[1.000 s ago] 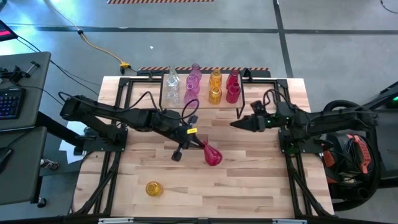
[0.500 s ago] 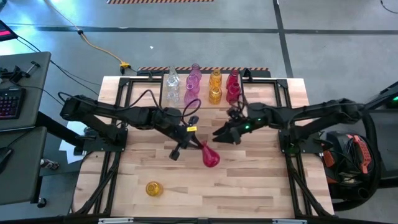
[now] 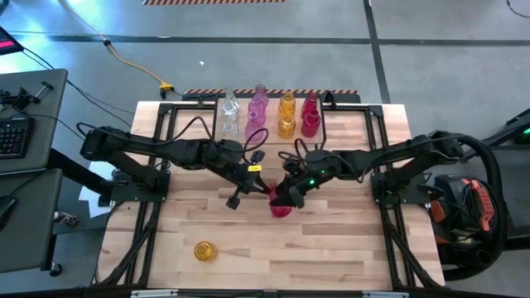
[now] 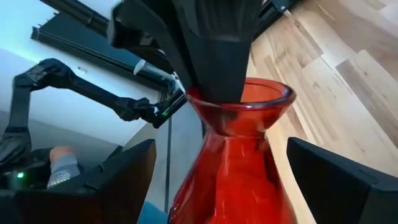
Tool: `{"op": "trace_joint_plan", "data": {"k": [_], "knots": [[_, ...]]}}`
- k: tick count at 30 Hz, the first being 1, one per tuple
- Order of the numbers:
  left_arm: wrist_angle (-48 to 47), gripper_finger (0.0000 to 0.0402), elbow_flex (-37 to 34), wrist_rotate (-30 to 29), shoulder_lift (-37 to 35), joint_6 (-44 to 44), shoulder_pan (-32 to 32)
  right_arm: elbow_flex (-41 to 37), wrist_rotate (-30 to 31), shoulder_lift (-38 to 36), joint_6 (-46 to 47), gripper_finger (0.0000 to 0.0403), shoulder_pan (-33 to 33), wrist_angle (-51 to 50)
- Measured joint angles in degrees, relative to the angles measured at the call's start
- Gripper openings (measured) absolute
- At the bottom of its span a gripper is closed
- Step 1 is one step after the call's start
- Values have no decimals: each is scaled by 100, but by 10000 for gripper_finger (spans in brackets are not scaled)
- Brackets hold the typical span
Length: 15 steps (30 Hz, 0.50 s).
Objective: Sort vases onto shelf
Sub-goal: Put the red vase on the shelf aligned with the other red vase
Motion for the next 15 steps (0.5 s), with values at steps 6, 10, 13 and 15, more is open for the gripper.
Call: {"op": "trace_joint_plan", "data": {"k": [6,10,13,15], "knots": [[5,14,0,2,0,9,-2,55,-12,211,178,346,5,20],[5,14,0,2,0,9,-2,59,-6,227,260,346,-2,96],[5,14,0,1,0,9,-2,59,18,230,299,346,-4,221],[7,14,0,2,0,9,-2,61,18,231,366,345,-29,212]]}}
